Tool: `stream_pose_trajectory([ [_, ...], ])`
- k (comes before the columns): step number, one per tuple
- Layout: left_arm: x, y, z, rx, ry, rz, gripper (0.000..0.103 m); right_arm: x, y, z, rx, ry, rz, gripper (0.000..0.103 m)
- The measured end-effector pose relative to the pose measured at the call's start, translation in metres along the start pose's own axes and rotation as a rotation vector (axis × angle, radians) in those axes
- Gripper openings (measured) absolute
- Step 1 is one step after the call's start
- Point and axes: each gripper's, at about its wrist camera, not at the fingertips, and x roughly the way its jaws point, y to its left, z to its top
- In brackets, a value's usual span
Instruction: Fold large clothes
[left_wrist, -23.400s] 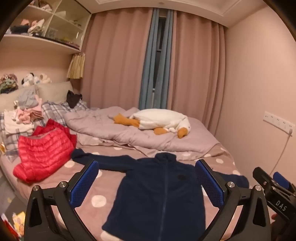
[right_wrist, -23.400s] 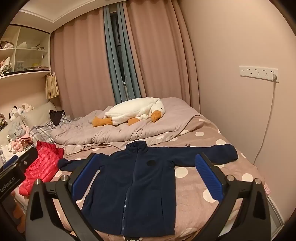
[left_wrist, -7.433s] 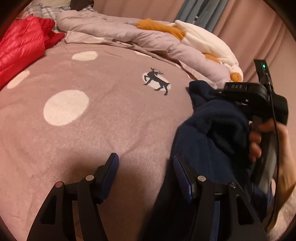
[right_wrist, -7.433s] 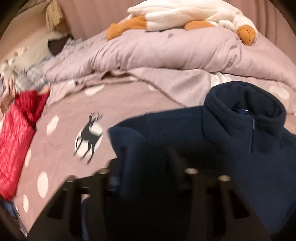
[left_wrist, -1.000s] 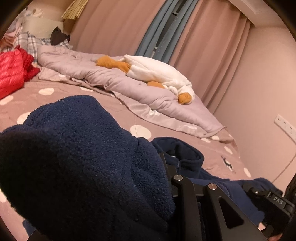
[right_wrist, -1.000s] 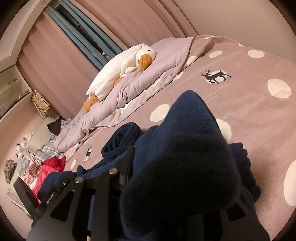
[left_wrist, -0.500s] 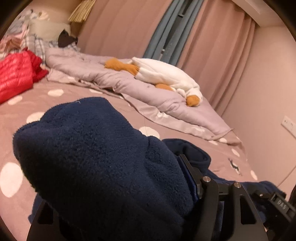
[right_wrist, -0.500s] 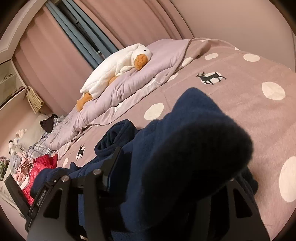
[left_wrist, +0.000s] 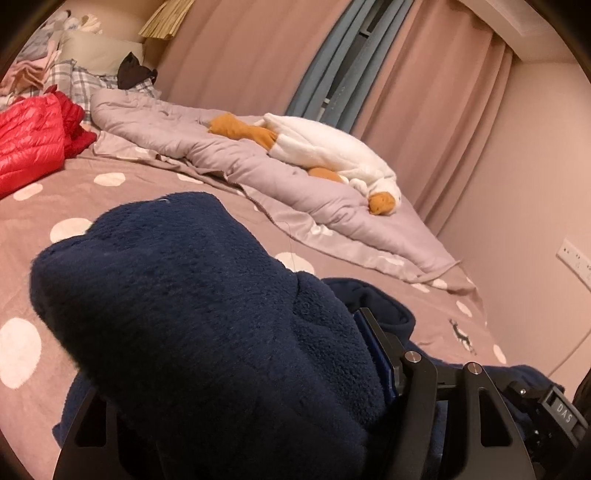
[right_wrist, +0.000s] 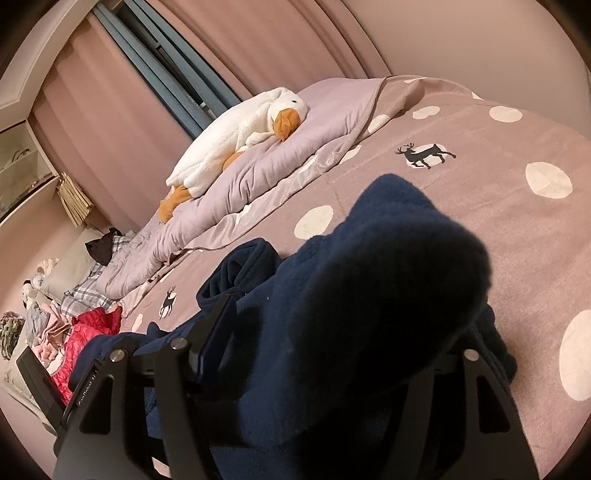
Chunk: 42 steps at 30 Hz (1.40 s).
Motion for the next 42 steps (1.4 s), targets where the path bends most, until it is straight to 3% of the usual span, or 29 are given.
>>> stream_pose_trajectory([
  [2,-0.006,0.0,0.003,-0.011,-0.039,-0.002,0.068,-0.008,-0.001,0.003,0.019,-0.027,0.041,0.028],
  [5,-0.015,-0.002,0.009,-0.003,-0.078,-0.011,0.056,-0.021,-0.002,0.009,0.039,-0.07,0.102,0.027],
  [8,-0.023,0.001,0.019,-0.054,-0.058,-0.074,0.047,-0.031,-0.002,0.013,0.072,-0.1,0.177,0.026],
  [10,-0.031,0.003,0.023,-0.071,-0.08,-0.088,0.046,-0.037,0.002,0.016,0.073,-0.11,0.205,0.026],
  [13,-0.041,-0.001,0.029,-0.053,-0.122,-0.049,0.045,-0.047,0.011,0.02,0.048,-0.129,0.214,0.026],
  [18,-0.044,-0.007,0.032,-0.016,-0.121,-0.058,0.045,-0.055,0.017,0.022,0.039,-0.139,0.238,0.031],
  [22,-0.034,-0.001,0.03,-0.057,-0.065,-0.075,0.047,-0.05,0.008,0.021,0.073,-0.126,0.226,0.044],
  [24,-0.029,0.003,0.028,-0.079,-0.034,-0.075,0.053,-0.051,0.004,0.022,0.09,-0.132,0.231,0.055],
  [26,-0.027,0.005,0.028,-0.102,-0.02,-0.074,0.068,-0.057,0.0,0.022,0.104,-0.163,0.246,0.075],
  [30,-0.033,0.009,0.029,-0.133,-0.045,-0.113,0.076,-0.066,-0.001,0.024,0.106,-0.188,0.276,0.079],
  [42,-0.033,0.002,0.025,-0.081,-0.025,-0.087,0.082,-0.054,0.006,0.019,0.076,-0.12,0.246,0.08],
])
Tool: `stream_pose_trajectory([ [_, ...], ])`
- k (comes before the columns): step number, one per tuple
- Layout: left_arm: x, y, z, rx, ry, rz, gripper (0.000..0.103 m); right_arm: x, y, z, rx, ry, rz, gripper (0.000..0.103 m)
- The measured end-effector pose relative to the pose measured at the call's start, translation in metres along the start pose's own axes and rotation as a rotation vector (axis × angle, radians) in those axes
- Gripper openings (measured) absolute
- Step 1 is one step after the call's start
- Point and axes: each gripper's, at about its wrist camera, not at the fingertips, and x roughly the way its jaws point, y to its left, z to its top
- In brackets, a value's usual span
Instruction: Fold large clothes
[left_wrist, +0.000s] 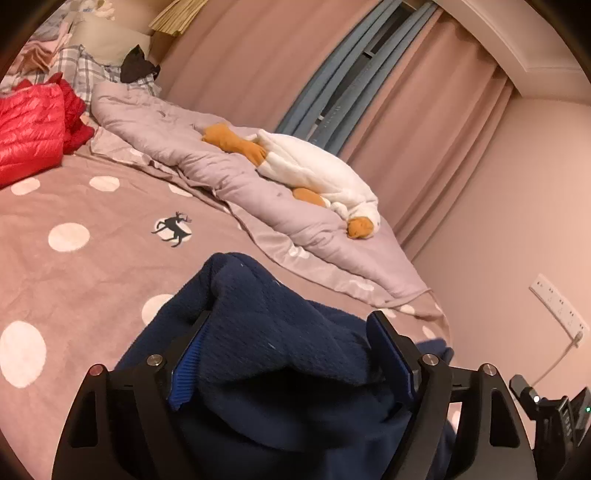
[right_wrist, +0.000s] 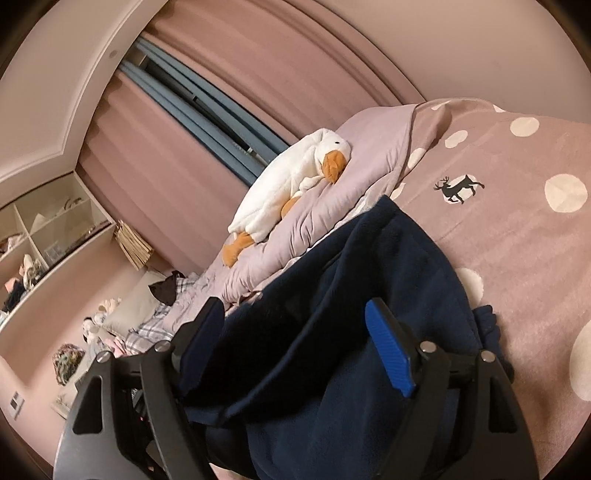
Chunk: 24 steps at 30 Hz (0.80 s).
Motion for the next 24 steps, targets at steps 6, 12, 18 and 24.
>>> stream_pose_trajectory([
  [6,0.0,0.0,0.0,-0.002,0.002,0.001,0.085,0.004,-0.003,-0.001,0.005,0.018,-0.011,0.08],
  [12,-0.002,0.002,0.001,-0.009,-0.003,0.009,0.086,0.003,-0.003,-0.002,0.009,0.021,-0.018,0.08],
  [18,-0.008,0.006,0.005,-0.026,-0.024,0.019,0.087,0.006,-0.005,-0.004,0.014,0.04,-0.026,0.081],
  [24,-0.015,0.017,0.013,-0.06,-0.055,0.031,0.09,0.006,-0.005,-0.006,0.01,0.041,-0.037,0.081],
])
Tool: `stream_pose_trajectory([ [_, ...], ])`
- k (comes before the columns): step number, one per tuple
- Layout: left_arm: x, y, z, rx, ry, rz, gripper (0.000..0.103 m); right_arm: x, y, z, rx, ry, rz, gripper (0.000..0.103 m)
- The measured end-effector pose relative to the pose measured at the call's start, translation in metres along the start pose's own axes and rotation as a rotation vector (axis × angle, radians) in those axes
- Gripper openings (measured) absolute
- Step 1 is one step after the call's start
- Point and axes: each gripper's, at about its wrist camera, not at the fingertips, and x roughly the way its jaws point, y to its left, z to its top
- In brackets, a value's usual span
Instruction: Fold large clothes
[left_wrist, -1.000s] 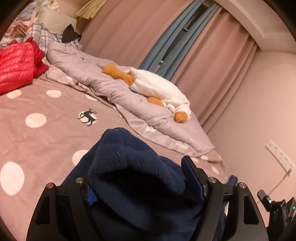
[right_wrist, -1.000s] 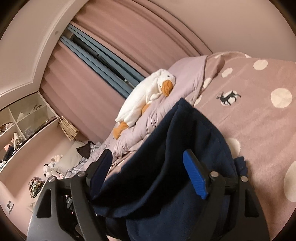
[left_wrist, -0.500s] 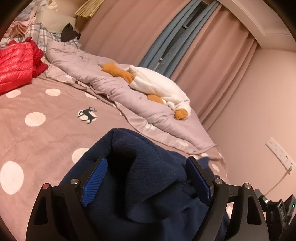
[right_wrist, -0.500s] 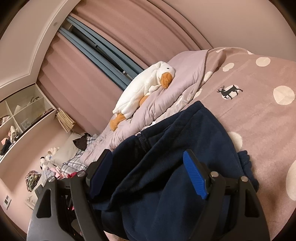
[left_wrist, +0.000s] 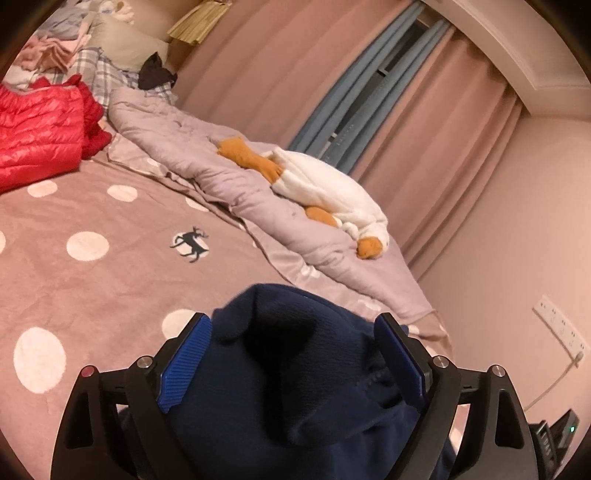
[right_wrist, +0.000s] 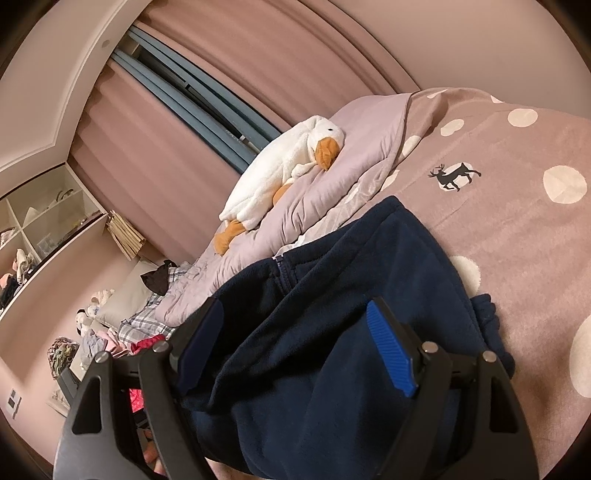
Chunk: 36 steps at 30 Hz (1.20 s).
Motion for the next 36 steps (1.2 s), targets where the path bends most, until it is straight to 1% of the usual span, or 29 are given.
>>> stream_pose_trajectory([
  [6,0.001,0.016,0.006,-0.04,0.01,0.044,0.09,-0.001,-0.001,0.0,0.009,0.001,-0.005,0.081],
  [9,0.003,0.019,0.006,-0.025,0.033,0.085,0.09,0.0,-0.004,0.0,0.014,0.005,-0.01,0.081],
  [12,0.008,0.023,0.005,-0.025,0.062,0.087,0.09,0.002,-0.006,0.0,0.023,0.014,-0.02,0.081],
  [14,0.011,0.028,0.004,-0.055,0.085,0.066,0.09,0.003,-0.006,0.0,0.026,0.022,-0.022,0.081],
  [17,0.008,0.031,0.004,-0.08,0.083,0.06,0.09,0.005,-0.007,-0.001,0.026,0.028,-0.029,0.081],
  [19,0.005,0.03,0.004,-0.061,0.066,0.071,0.09,0.006,-0.007,-0.001,0.021,0.032,-0.035,0.081],
  [21,0.0,0.03,0.005,-0.042,0.036,0.091,0.085,0.006,-0.006,-0.001,0.013,0.032,-0.044,0.081],
  [22,-0.002,0.031,0.005,-0.036,0.023,0.109,0.081,0.006,-0.006,-0.001,0.007,0.034,-0.049,0.081],
  [24,-0.004,0.033,0.005,-0.02,0.015,0.139,0.074,0.008,-0.008,-0.001,0.001,0.035,-0.068,0.081],
  [26,-0.005,0.037,0.003,-0.005,0.024,0.144,0.06,0.008,-0.009,-0.001,0.001,0.033,-0.075,0.081],
  [27,-0.004,0.038,0.002,0.004,0.041,0.146,0.056,0.008,-0.01,-0.001,0.003,0.035,-0.077,0.081],
  [28,-0.001,0.038,0.0,0.028,0.073,0.15,0.044,0.009,-0.012,-0.001,0.006,0.037,-0.08,0.081],
  [29,0.002,0.037,-0.003,0.066,0.111,0.15,0.027,0.009,-0.013,-0.001,0.009,0.039,-0.084,0.081],
  [30,0.004,0.035,-0.006,0.106,0.135,0.148,0.023,0.01,-0.014,-0.001,0.01,0.041,-0.09,0.081],
  [31,0.005,0.034,-0.009,0.135,0.147,0.145,0.021,0.011,-0.015,-0.001,0.011,0.044,-0.096,0.081],
  [32,0.006,0.032,-0.013,0.173,0.169,0.135,0.021,0.012,-0.015,-0.002,0.012,0.046,-0.104,0.081],
  [33,0.006,0.032,-0.016,0.19,0.191,0.118,0.02,0.012,-0.016,-0.002,0.013,0.047,-0.106,0.081],
  [35,0.006,0.031,-0.022,0.203,0.24,0.05,0.02,0.013,-0.016,-0.002,0.017,0.05,-0.108,0.081],
  [36,0.004,0.03,-0.023,0.193,0.253,0.002,0.02,0.013,-0.016,-0.003,0.019,0.051,-0.108,0.081],
])
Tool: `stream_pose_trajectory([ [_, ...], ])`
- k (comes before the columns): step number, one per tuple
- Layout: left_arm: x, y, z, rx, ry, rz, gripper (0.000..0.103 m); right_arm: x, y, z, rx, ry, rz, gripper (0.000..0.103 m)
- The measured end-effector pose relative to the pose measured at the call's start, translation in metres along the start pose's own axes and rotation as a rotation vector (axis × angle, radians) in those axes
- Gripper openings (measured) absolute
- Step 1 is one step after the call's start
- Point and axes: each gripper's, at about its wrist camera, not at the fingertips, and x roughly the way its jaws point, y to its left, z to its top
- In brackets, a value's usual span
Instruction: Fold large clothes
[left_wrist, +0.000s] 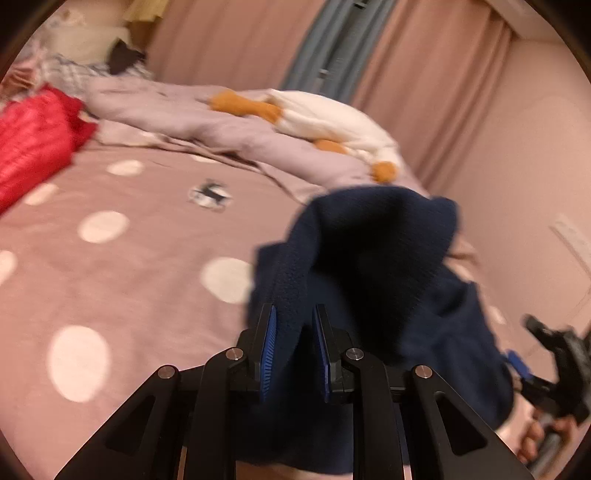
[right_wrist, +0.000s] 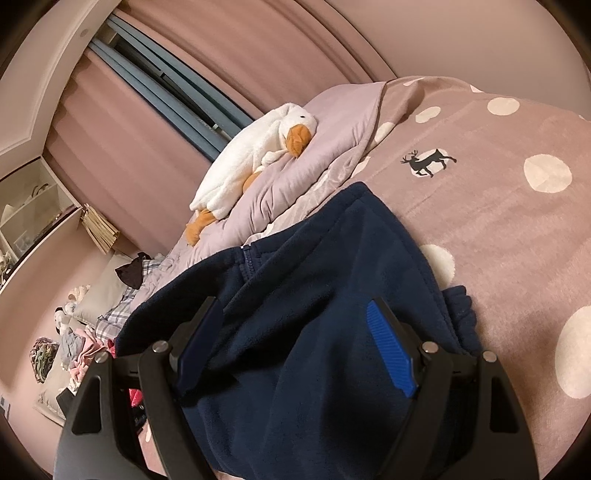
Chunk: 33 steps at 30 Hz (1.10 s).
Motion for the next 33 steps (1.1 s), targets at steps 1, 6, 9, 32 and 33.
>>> stream_pose_trajectory([
  [1,0.0,-0.001,0.0,0.004,0.005,-0.026,0.02,0.0,0.001,-0.001,0.0,0.001,0.001,0.081],
  [6,0.006,-0.024,-0.003,0.141,0.07,-0.041,0.021,0.005,0.005,-0.002,-0.009,0.016,-0.009,0.081],
  [9,0.003,-0.03,-0.003,0.155,0.089,-0.056,0.021,0.009,0.006,-0.002,-0.017,0.024,-0.02,0.081],
  [32,0.055,-0.037,0.035,-0.001,-0.023,-0.03,0.042,0.021,0.007,-0.002,-0.029,0.05,-0.035,0.081],
  [33,0.053,-0.031,0.034,-0.024,-0.044,0.019,0.052,0.022,0.008,-0.003,-0.034,0.05,-0.042,0.081],
])
